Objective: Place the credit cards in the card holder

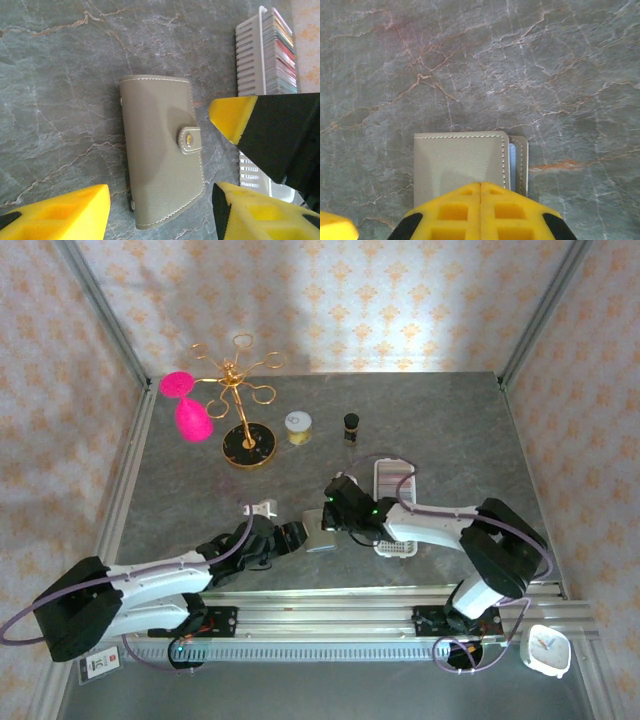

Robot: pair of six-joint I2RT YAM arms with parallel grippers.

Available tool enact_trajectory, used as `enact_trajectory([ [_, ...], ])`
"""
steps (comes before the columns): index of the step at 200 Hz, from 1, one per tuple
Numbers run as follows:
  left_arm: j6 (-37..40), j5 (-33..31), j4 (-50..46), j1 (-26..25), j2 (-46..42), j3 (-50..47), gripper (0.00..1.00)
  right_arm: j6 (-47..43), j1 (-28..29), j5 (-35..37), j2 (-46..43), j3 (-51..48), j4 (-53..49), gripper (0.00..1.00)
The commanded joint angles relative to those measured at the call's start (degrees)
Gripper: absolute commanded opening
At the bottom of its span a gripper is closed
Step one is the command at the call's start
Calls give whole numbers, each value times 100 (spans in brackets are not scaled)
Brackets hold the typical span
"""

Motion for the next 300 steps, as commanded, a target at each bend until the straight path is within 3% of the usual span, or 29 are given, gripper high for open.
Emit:
enact_trajectory([
  [1, -163, -175, 448, -77, 146, -62, 58, -54, 39, 67, 311, 230, 111, 0],
  [77, -234, -70, 940, -176, 647, -87, 58, 218, 57, 573, 383, -581, 168, 0],
  [177, -502, 360, 1942, -272, 1651, -21, 54, 485, 57, 228, 91, -1011, 792, 0],
  [204, -636, 443, 2321, -277, 1837, -74, 50, 520, 57, 193, 78, -1024, 850, 0],
  [218, -673, 654, 2700, -303, 1973, -88, 41, 524, 52, 179, 86, -1009, 858, 0],
  [300, -1013, 870, 3869, -331, 2391, -185, 37, 760, 56, 72, -274, -1277, 1119, 0],
])
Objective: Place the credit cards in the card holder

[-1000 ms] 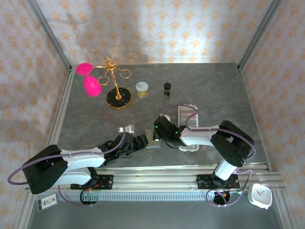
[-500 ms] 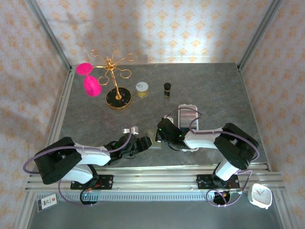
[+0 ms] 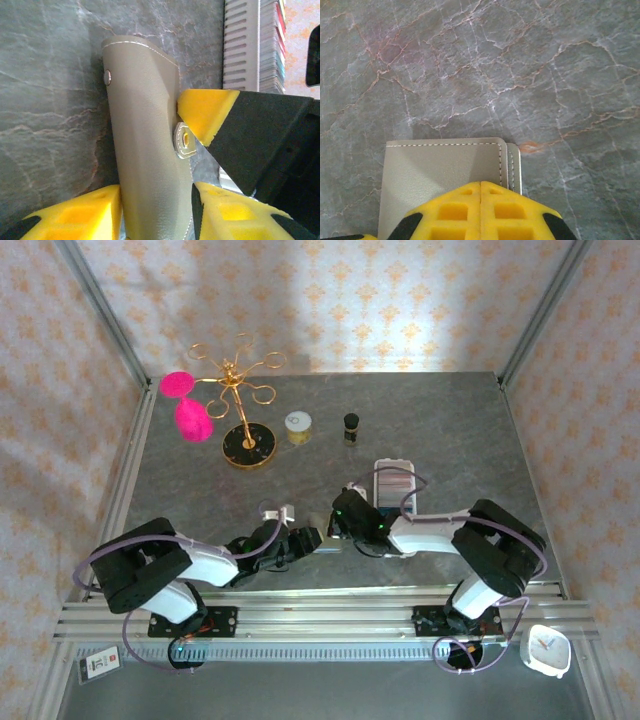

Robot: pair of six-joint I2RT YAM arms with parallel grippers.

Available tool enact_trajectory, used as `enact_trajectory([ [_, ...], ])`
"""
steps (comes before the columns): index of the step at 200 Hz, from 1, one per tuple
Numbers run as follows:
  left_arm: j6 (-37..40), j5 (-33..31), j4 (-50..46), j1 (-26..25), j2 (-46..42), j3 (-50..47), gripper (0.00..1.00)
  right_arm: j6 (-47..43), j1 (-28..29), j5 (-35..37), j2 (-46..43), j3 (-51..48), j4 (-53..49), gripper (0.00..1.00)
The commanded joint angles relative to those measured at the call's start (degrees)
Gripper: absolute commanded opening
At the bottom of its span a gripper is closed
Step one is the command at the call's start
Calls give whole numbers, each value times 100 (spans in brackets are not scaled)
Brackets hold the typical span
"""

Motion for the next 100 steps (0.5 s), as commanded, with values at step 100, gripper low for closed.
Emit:
enact_trajectory([
  [100, 96, 64, 527, -53, -363, -147, 6, 81, 17, -568, -1161, -172, 274, 13],
])
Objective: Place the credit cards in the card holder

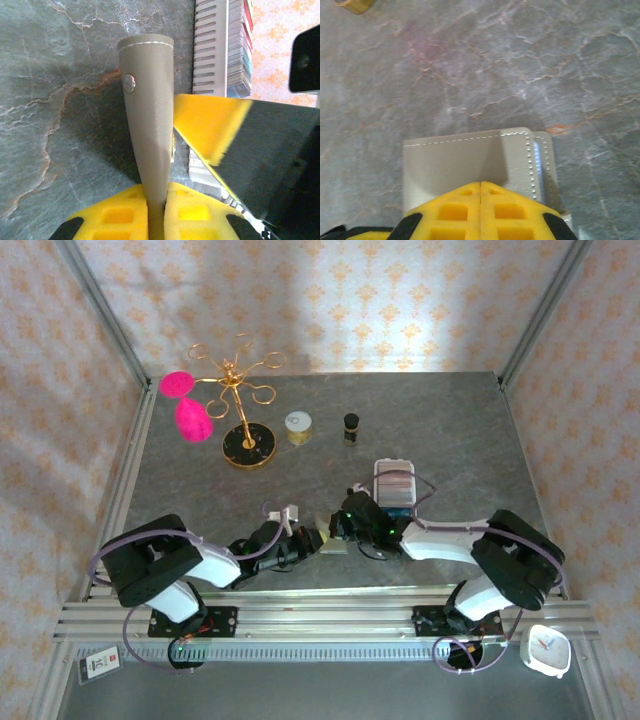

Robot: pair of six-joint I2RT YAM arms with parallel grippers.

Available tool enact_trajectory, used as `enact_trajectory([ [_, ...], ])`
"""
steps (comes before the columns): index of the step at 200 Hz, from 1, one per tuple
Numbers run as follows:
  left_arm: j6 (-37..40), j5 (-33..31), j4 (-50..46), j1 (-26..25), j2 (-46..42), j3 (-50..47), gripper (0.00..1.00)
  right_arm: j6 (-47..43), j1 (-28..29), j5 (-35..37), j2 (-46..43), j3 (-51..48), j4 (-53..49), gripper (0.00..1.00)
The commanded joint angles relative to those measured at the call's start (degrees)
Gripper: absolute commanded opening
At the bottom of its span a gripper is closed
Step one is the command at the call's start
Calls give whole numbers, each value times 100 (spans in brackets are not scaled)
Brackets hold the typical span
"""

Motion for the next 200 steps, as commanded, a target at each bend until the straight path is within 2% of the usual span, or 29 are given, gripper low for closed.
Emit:
enact_trajectory([
  [1, 409, -213, -318, -19, -556, -32, 6, -172, 26, -136, -550, 122, -20, 14],
  [18, 994, -635, -1723, -27, -1259, 220, 0, -268, 26, -88, -1054, 147, -244, 25],
  [27, 1288, -938, -2503, -30, -1643, 405, 0, -299, 26, -79, -1330, 179, -387, 30],
  [38, 1615, -1306, -3336, -33, -2072, 589, 0, -342, 26, -108, -1648, 228, -540, 41],
  [59, 2121, -1544, -3935, -35, -2682, 747, 0, -430, 34, -117, -2099, 360, -810, 58],
  [76, 2386, -1478, -4151, -34, -2988, 857, 0, -504, 35, -108, -2261, 470, -1001, 66],
  [108, 2563, -1180, -4078, -37, -3350, 898, 0, -559, 44, -145, -2236, 578, -1152, 72],
  [200, 2432, -947, -3804, -34, -3864, 696, 0, -737, 158, -430, -1430, 933, -1069, 75],
])
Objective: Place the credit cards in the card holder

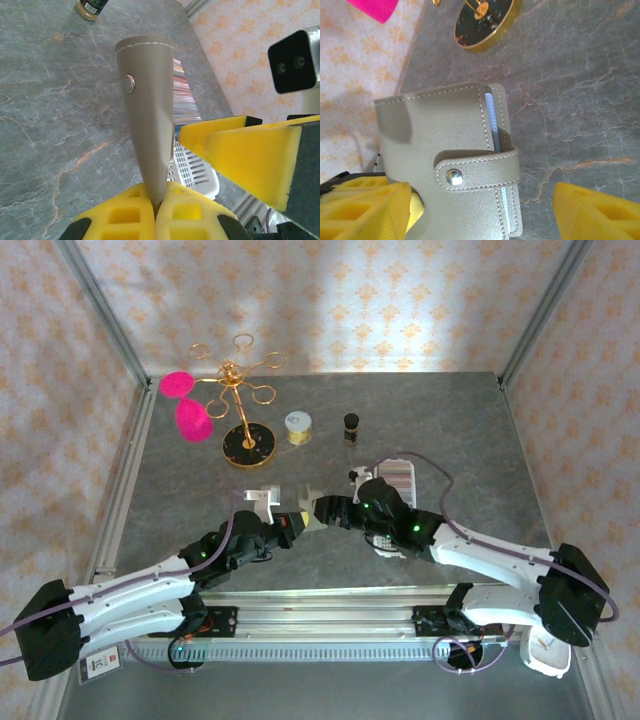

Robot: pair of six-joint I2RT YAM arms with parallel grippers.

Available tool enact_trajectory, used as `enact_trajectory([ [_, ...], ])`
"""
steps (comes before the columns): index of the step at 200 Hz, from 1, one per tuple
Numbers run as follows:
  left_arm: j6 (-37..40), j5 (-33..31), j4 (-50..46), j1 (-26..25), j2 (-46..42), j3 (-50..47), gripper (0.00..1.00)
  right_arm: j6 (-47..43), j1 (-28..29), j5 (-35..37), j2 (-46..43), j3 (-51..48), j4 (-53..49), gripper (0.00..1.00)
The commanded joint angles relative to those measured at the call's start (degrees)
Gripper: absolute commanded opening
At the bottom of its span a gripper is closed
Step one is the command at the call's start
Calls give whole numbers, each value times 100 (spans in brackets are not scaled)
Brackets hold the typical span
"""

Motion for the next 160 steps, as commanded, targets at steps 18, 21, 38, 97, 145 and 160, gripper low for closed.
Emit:
enact_trajectory([
  [18, 93, 108, 147, -32, -166, -61, 0, -158, 52, -87, 294, 319, 41, 75],
  [21, 93, 113, 163, -33, -174, -69, 0, -156, 53, -81, 317, 326, 41, 75],
  [38, 93, 104, 219, -32, -200, -99, 0, -182, 61, -35, 464, 343, 19, 76],
  [97, 102, -265, -113, -37, -333, 32, 0, -112, 62, 977, 711, 495, -958, 74],
  [145, 49, -323, -195, -35, -556, 71, 0, 213, 53, 2840, 927, 665, -2191, 67],
  [160, 40, -346, -364, -32, -574, 139, 0, 284, 60, 3026, 794, 798, -2431, 66],
])
